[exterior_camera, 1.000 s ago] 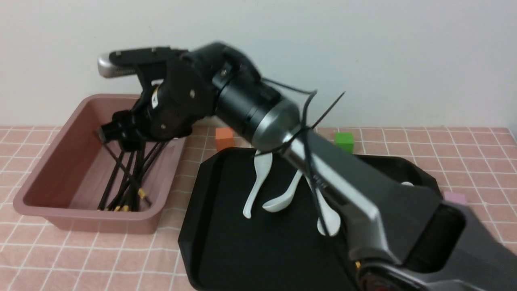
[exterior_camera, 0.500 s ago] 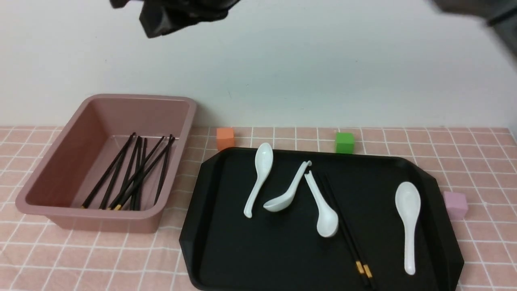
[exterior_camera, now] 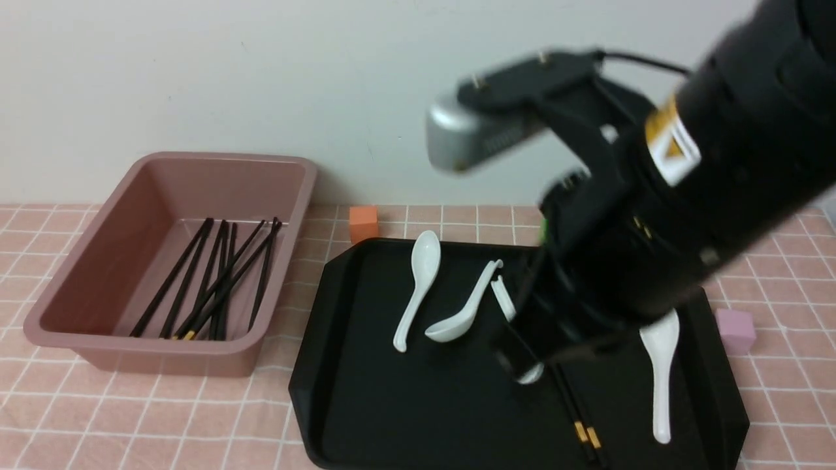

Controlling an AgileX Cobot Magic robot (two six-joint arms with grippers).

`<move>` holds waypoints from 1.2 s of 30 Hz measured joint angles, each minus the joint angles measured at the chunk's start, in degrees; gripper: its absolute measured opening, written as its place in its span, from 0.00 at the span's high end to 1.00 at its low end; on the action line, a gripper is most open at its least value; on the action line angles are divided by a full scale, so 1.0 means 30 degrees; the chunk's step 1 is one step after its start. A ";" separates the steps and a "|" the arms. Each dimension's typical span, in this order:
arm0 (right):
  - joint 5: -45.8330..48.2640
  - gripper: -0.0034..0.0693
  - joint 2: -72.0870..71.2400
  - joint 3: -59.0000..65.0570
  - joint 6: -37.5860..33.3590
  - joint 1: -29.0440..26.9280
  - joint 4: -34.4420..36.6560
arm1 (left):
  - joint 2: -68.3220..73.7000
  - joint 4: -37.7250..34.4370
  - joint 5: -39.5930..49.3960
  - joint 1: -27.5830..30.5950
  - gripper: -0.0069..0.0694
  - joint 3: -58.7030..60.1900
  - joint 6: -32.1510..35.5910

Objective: On pink tablecloth take chopsticks from black tray and put them in box.

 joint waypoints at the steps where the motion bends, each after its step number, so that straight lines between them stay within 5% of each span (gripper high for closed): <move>1: 0.0000 0.97 -0.0033 0.0080 0.0000 0.0000 -0.0029 | 0.0000 0.0000 0.0000 0.0000 0.60 0.0000 0.0000; 15: -0.0542 0.97 -0.3538 0.2976 0.0000 -0.0721 -0.2581 | 0.0000 0.0000 0.0000 -0.0023 0.60 0.0000 0.0000; 26: -1.0505 0.97 -1.7655 1.9150 -0.0013 -0.9609 -0.1874 | 0.0000 0.0000 0.0000 -0.0023 0.60 0.0000 0.0000; 36: -1.5151 0.97 -2.5964 2.6498 -0.0036 -1.2866 -0.2669 | 0.0000 0.0000 -0.0001 -0.0023 0.60 0.0000 0.0000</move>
